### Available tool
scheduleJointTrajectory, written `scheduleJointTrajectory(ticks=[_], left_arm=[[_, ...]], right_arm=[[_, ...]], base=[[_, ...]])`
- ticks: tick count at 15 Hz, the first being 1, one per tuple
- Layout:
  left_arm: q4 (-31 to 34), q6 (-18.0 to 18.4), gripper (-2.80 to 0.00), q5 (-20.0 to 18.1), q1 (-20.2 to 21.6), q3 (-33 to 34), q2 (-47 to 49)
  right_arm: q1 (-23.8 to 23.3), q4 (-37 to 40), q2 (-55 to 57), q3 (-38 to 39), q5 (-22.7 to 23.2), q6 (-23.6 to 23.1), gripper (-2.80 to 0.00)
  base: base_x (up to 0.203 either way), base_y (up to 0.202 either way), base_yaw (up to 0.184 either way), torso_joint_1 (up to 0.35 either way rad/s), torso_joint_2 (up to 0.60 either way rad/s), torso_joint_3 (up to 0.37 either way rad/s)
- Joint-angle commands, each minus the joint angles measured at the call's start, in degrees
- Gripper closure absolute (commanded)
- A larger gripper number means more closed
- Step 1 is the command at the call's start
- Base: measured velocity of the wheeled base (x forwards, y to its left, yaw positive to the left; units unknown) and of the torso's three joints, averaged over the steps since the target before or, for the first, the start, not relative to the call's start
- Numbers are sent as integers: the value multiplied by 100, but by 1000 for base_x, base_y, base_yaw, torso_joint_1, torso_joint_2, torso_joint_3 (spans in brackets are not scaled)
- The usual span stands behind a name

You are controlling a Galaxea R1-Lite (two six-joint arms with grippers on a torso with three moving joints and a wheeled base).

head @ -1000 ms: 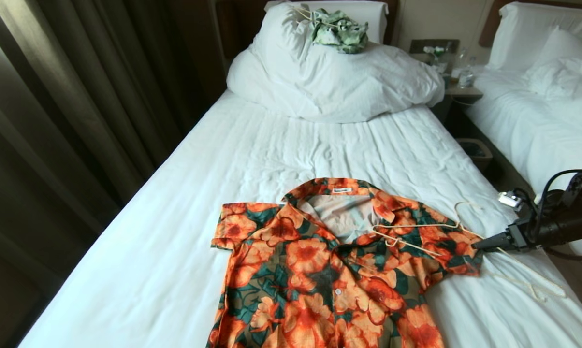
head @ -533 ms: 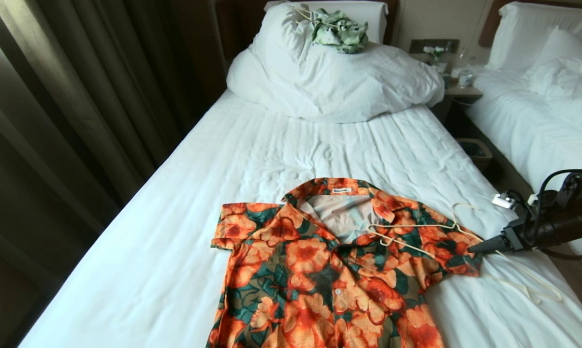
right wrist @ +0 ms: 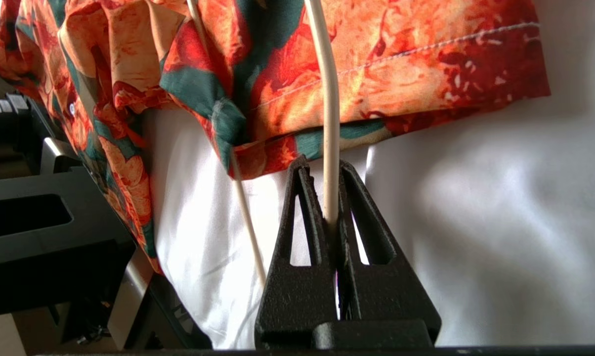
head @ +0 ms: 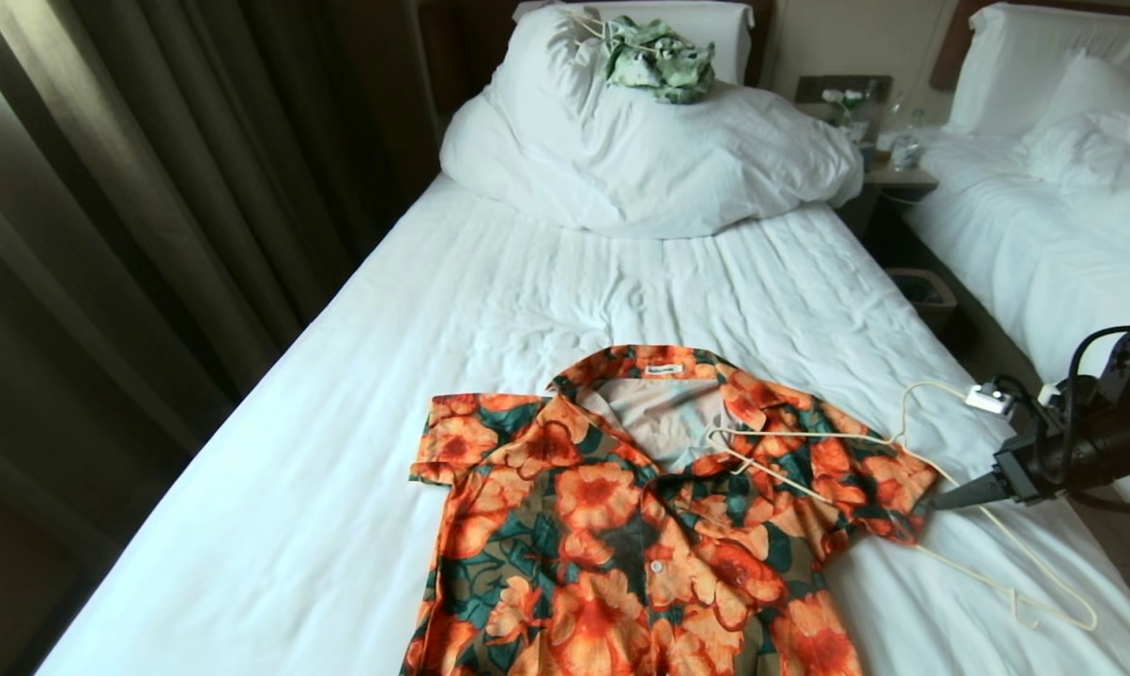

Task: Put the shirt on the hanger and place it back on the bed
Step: Lift the shirt and hanger

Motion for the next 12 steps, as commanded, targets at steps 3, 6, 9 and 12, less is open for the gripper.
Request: scheduleJointTrajectory(ticks=[3, 6, 9, 12], left_arm=[[4, 4, 0, -2, 1, 9, -3], [-4, 4, 0, -2, 1, 9, -3], [-1, 4, 0, -2, 1, 9, -3], [-5, 4, 0, -2, 1, 9, -3]], right_arm=[[-79, 207, -423, 8, -163, -38, 0], [-183, 362, -595, 19, -231, -71, 0], [-263, 471, -903, 98, -231, -104, 0], [-315, 470, -1284, 324, -240, -236, 0]], base=[[0, 0, 0, 0, 0, 0], [0, 0, 0, 0, 0, 0], [0, 0, 0, 0, 0, 0], [0, 0, 0, 0, 0, 0]])
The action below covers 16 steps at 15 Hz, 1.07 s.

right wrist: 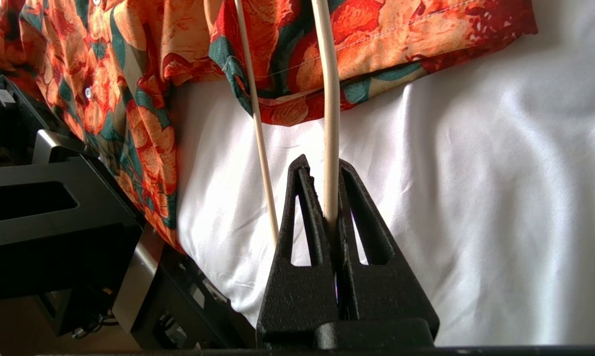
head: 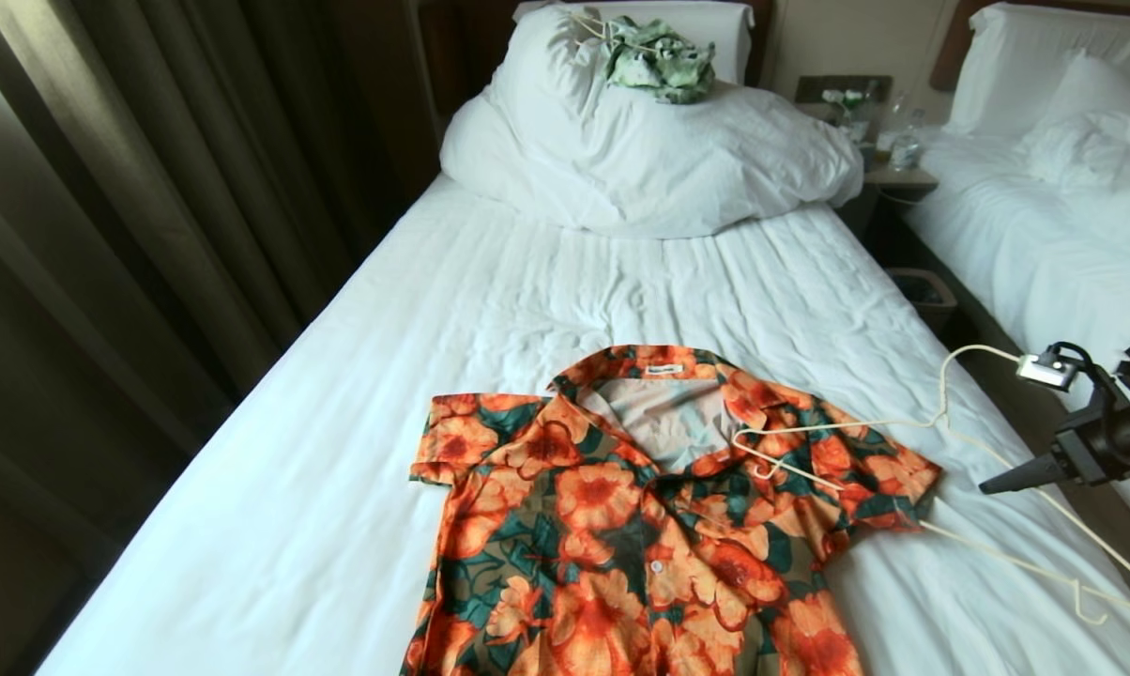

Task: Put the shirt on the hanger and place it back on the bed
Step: Lift the shirt and hanger

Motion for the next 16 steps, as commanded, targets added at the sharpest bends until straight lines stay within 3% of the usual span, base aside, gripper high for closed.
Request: scheduleJointTrajectory(ticks=[1, 5, 10, 13, 16], left_arm=[[0, 2, 0, -1, 1, 9, -1], [5, 2, 0, -1, 1, 9, -1], [7, 2, 0, -1, 1, 9, -1], [6, 2, 0, -1, 1, 9, -1], [0, 2, 0, -1, 1, 9, -1]], right_arm=[[-19, 24, -433, 215, 26, -72, 0], [37, 12, -1277, 851, 179, -502, 0], [9, 0, -2501, 1671, 804, -1395, 0], [-59, -35, -3135, 2162, 1350, -1658, 0], [-160, -84, -3543, 2456, 1530, -2183, 0]], base=[[0, 0, 0, 0, 0, 0], [0, 0, 0, 0, 0, 0], [0, 0, 0, 0, 0, 0], [0, 0, 0, 0, 0, 0], [0, 0, 0, 0, 0, 0]])
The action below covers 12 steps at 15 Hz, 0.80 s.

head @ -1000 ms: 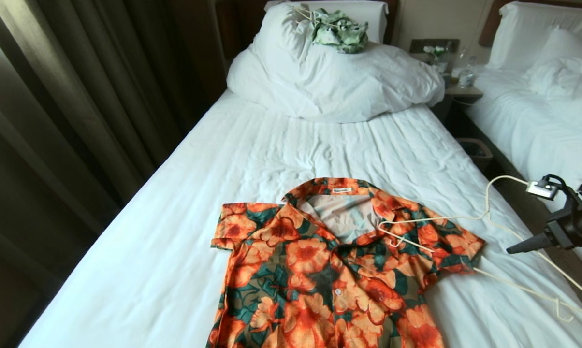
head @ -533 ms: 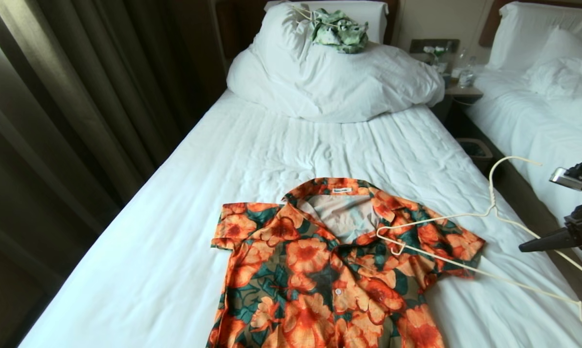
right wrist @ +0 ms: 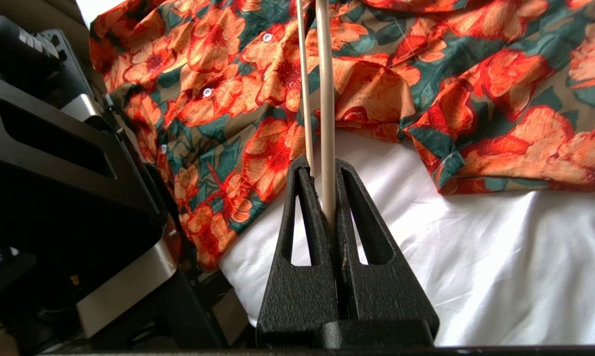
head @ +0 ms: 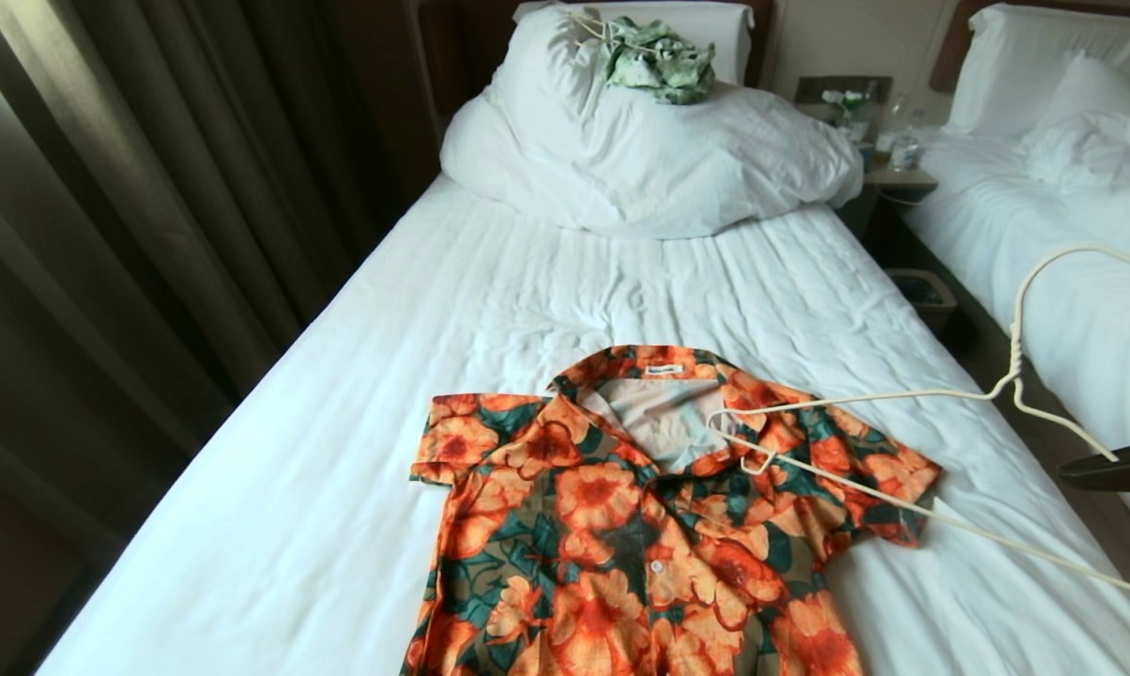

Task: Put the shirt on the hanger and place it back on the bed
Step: Lift the shirt and hanger

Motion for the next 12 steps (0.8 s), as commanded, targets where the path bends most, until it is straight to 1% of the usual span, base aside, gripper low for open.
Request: scheduleJointTrajectory(ticks=[1, 3, 5, 6, 7, 9, 10, 11, 12], left_arm=[[-5, 5, 0, 0, 1, 9, -1], [-3, 5, 0, 0, 1, 9, -1], [2, 5, 0, 0, 1, 9, -1], [-4, 5, 0, 0, 1, 9, -1], [-3, -11, 0, 0, 1, 9, -1], [4, -12, 0, 0, 1, 9, -1], [4, -12, 0, 0, 1, 9, -1], [4, -4, 0, 0, 1, 9, -1], [3, -4, 0, 0, 1, 9, -1]], right_arm=[[-49, 19, -446, 99, 56, -182, 0], [-53, -41, -537, 102, 376, -234, 0], [-70, -549, -334, 106, 647, -254, 0], [-84, -915, -179, 161, 832, -254, 0], [-111, -1339, -92, 351, 1051, -253, 0], [-122, -2213, -31, 771, 1312, -248, 0], [-108, -2601, -42, 927, 1540, -233, 0], [-92, -2893, -75, 1010, 1715, -152, 0], [-84, -3004, -174, 1038, 1740, -77, 0]], base=[[0, 0, 0, 0, 0, 0], [0, 0, 0, 0, 0, 0], [0, 0, 0, 0, 0, 0], [0, 0, 0, 0, 0, 0], [0, 0, 0, 0, 0, 0], [0, 0, 0, 0, 0, 0], [0, 0, 0, 0, 0, 0], [0, 0, 0, 0, 0, 0], [0, 0, 0, 0, 0, 0]])
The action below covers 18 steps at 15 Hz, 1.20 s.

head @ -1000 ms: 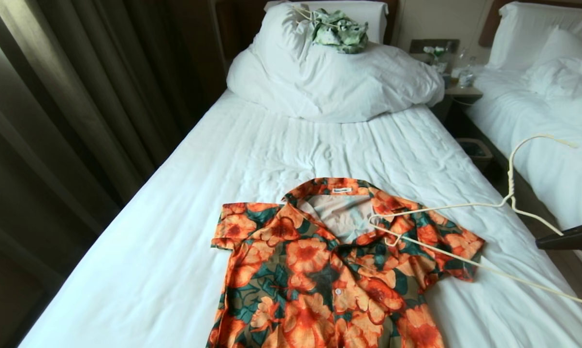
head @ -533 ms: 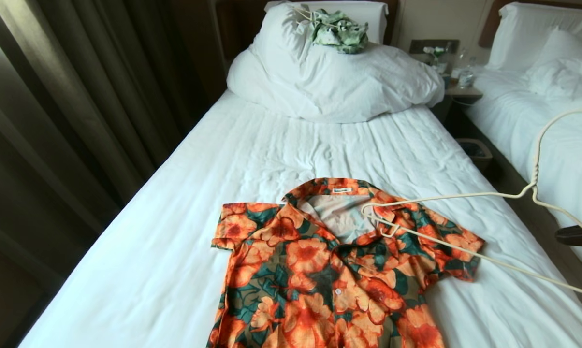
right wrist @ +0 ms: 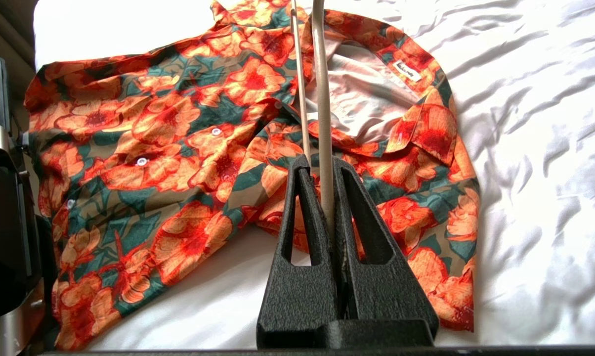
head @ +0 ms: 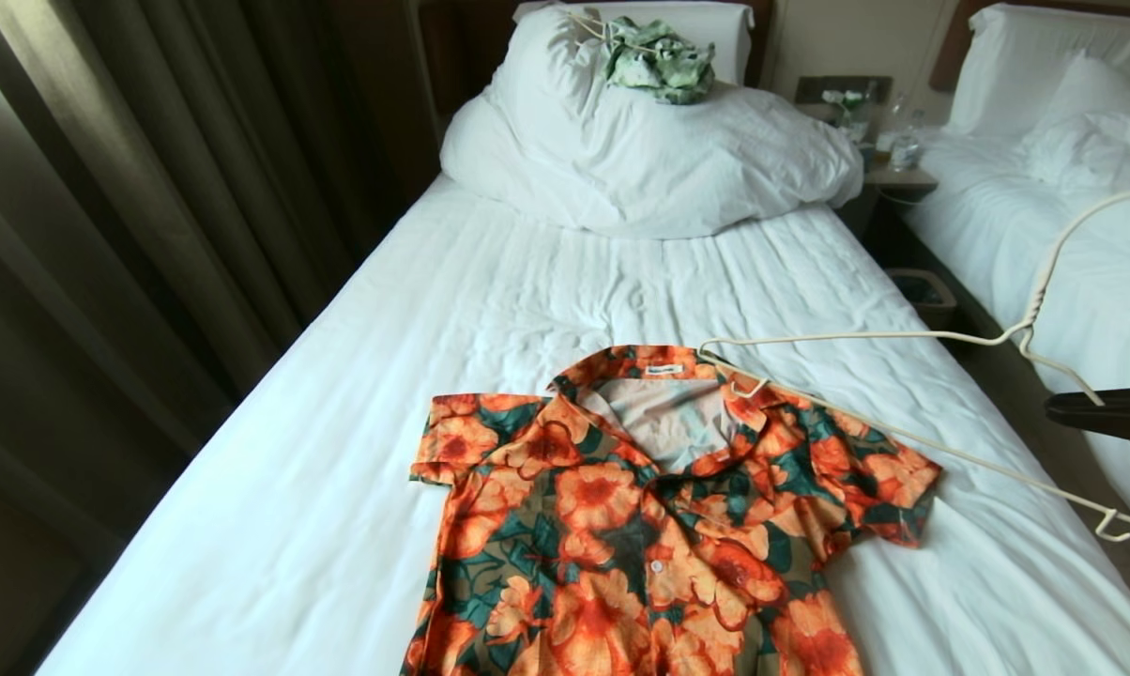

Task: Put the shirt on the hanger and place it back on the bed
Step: Lift the shirt and hanger

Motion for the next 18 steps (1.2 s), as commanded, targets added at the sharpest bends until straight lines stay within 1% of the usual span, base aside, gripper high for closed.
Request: scheduleJointTrajectory(ticks=[1, 4, 6, 8, 13, 15, 17, 18], left_arm=[[3, -4, 0, -3, 1, 9, -1], [-5, 39, 0, -14, 1, 9, -1], [1, 5, 0, -3, 1, 9, -1], [-5, -4, 0, -3, 1, 9, -1], [-47, 76, 0, -40, 1, -39, -5], [-34, 36, 0, -71, 1, -530, 330], [-66, -127, 0, -102, -44, -1169, 1309], [-77, -181, 0, -194, -101, -1397, 1812]], right_arm=[[11, -139, -158, 131, 79, 38, 0], [12, -169, -426, 319, 300, 131, 0], [-22, -339, -468, 268, 398, 328, 0], [-163, -560, -524, 258, 520, 463, 0], [-365, -606, -561, 72, 706, 850, 0], [-383, -606, -562, 13, 716, 888, 0], [-383, -596, -659, -69, 716, 987, 0], [-378, -583, -676, -127, 714, 1050, 0]], base=[[0, 0, 0, 0, 0, 0], [0, 0, 0, 0, 0, 0], [0, 0, 0, 0, 0, 0], [0, 0, 0, 0, 0, 0], [0, 0, 0, 0, 0, 0], [0, 0, 0, 0, 0, 0], [0, 0, 0, 0, 0, 0], [0, 0, 0, 0, 0, 0]])
